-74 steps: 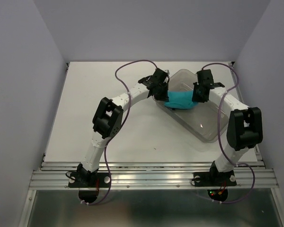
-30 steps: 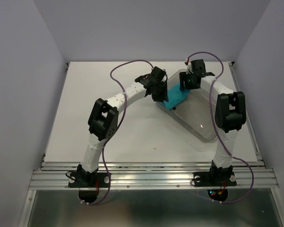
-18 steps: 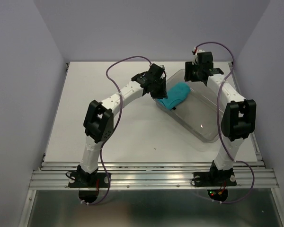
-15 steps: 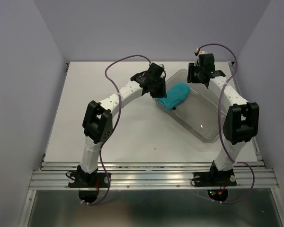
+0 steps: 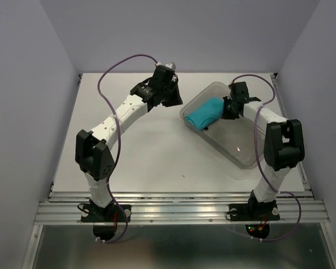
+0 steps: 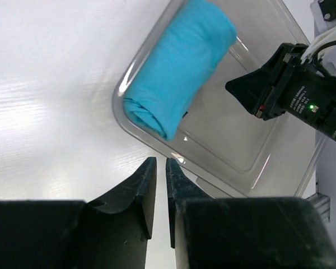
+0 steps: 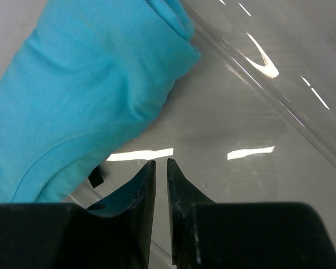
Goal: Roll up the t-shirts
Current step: Place the T-shirt in the bin.
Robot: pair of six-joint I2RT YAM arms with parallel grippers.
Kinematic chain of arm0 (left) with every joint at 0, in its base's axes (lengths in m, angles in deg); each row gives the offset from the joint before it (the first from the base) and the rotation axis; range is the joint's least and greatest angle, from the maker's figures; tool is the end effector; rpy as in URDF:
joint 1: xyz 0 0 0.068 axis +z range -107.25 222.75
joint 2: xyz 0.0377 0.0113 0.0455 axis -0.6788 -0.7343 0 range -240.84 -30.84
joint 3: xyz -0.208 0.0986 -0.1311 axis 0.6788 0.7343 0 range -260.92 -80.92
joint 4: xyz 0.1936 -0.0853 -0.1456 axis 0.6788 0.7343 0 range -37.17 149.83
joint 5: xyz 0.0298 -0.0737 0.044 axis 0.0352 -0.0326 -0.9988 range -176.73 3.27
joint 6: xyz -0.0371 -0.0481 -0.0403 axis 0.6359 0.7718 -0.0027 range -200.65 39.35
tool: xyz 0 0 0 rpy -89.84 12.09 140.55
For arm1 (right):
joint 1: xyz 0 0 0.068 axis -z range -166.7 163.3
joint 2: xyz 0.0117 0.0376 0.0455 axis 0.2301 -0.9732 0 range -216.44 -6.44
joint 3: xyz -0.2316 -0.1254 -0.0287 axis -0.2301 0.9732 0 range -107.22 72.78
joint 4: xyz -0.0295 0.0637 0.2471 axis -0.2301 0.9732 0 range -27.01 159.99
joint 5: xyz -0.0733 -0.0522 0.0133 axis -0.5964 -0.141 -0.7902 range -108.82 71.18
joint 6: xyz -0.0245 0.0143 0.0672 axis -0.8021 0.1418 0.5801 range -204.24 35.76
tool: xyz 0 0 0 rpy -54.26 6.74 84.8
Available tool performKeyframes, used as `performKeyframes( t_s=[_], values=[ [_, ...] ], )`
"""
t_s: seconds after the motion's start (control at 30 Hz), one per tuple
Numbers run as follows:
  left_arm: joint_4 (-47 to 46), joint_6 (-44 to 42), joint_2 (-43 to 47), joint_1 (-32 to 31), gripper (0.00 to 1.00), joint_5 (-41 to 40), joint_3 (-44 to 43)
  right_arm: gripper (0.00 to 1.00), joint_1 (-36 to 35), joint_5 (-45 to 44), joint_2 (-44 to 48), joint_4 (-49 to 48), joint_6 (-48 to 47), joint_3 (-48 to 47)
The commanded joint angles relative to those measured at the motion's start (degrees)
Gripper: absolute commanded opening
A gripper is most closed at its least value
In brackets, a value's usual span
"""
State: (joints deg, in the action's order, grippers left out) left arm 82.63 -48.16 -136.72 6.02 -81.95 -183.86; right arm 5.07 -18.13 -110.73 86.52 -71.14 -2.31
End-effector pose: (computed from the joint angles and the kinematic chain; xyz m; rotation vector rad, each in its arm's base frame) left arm 0.3543 -0.2707 0.3345 0.1341 2.2432 -0.7738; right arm 0.3994 0.0585 0.1896 0.1010 2.4973 0.1707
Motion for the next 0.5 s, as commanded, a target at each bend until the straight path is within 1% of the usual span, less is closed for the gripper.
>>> performKeyframes(
  t_s=[0.0,0.1,0.27,0.33,0.37,0.47],
  values=[
    [-2.0,-0.2,6.5,3.0,0.24,-1.9,4.4,0.19,0.3,0.5,-4.7,-2.4,1.6,-3.7],
    [-2.0,-0.2,8.0,4.2,0.23,-2.2,6.7,0.19,0.3,0.2,-7.9,-3.0,2.4,-6.5],
    [-2.6,-0.2,9.1,5.3,0.24,-1.7,9.9,0.20,0.3,-0.4,-12.5,-2.9,3.2,-13.9],
    [-2.6,-0.4,9.1,5.6,0.24,-1.5,10.5,0.19,0.3,-0.4,-13.3,-2.5,3.2,-15.5],
    [-2.6,-0.5,9.0,5.6,0.24,-1.3,10.6,0.19,0.3,-2.3,-13.5,-2.5,3.3,-16.1],
    [-2.9,-0.7,8.8,6.0,0.24,-1.1,11.1,0.20,0.3,-3.5,-13.1,-2.3,3.1,-16.1]
  ],
)
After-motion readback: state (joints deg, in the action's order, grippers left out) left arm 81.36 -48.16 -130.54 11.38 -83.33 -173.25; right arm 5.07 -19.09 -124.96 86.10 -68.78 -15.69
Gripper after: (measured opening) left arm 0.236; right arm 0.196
